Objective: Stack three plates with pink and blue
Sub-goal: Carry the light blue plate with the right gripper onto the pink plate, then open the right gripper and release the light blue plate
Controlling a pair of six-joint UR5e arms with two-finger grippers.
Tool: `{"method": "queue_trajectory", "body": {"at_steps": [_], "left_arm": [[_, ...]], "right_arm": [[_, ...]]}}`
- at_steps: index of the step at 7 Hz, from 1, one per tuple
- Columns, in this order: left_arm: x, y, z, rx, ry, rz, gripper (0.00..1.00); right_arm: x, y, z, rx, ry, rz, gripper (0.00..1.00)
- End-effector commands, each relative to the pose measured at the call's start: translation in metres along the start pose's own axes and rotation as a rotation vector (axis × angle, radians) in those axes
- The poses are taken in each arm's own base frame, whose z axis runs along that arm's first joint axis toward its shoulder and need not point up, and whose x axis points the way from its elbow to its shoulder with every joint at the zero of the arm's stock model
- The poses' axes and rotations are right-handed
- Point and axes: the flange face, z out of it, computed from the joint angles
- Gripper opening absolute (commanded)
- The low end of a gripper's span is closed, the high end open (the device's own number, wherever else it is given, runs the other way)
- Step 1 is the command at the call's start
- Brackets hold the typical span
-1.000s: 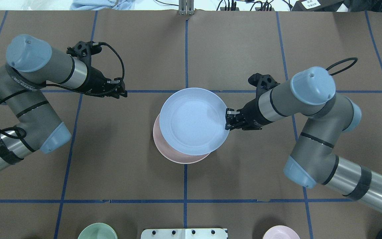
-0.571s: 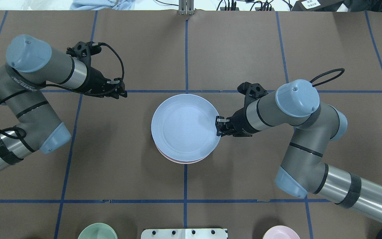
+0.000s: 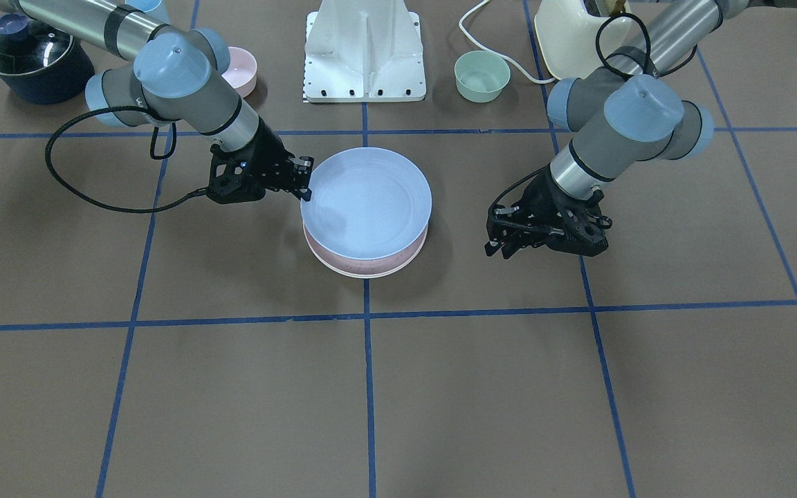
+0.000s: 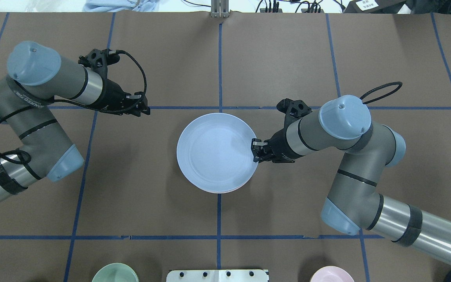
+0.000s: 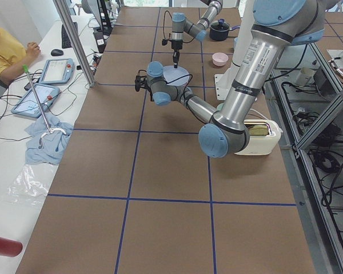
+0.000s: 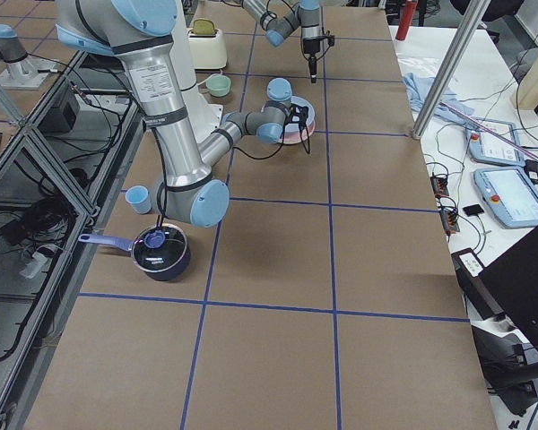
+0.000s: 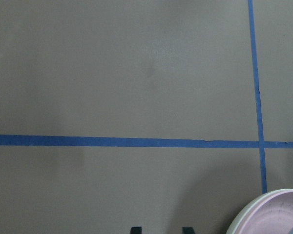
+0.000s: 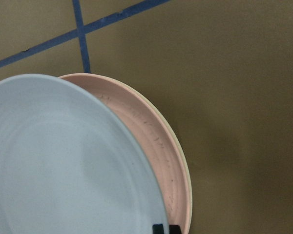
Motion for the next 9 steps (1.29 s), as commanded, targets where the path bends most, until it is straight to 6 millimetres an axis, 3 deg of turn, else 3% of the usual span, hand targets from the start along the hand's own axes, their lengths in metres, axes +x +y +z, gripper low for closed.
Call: {"method": "queue_trajectory", "body": {"at_steps": [1, 5, 6, 9], "left_arm": [[-0.001, 0.0, 0.001, 0.0, -0.001, -0.001, 0.4], [0.0, 0.0, 0.0, 0.002, -0.001, 0.0, 0.4], [0.0, 0.0, 0.0, 0.002, -0.001, 0.0, 0.4], [-0.001, 0.0, 0.0, 0.003, -0.001, 0.0, 0.41]], "right_arm": [[-0.011, 0.0, 0.0, -0.001, 0.011, 0.005, 0.0], [-0.01, -0.004, -0.002, 0.002, 0.027, 0.014, 0.0], [-0.008, -0.004, 0.001, 0.014, 0.032, 0.018, 0.99], [-0.006, -0.012, -0.006, 0.045, 0.032, 0.02, 1.0]]}}
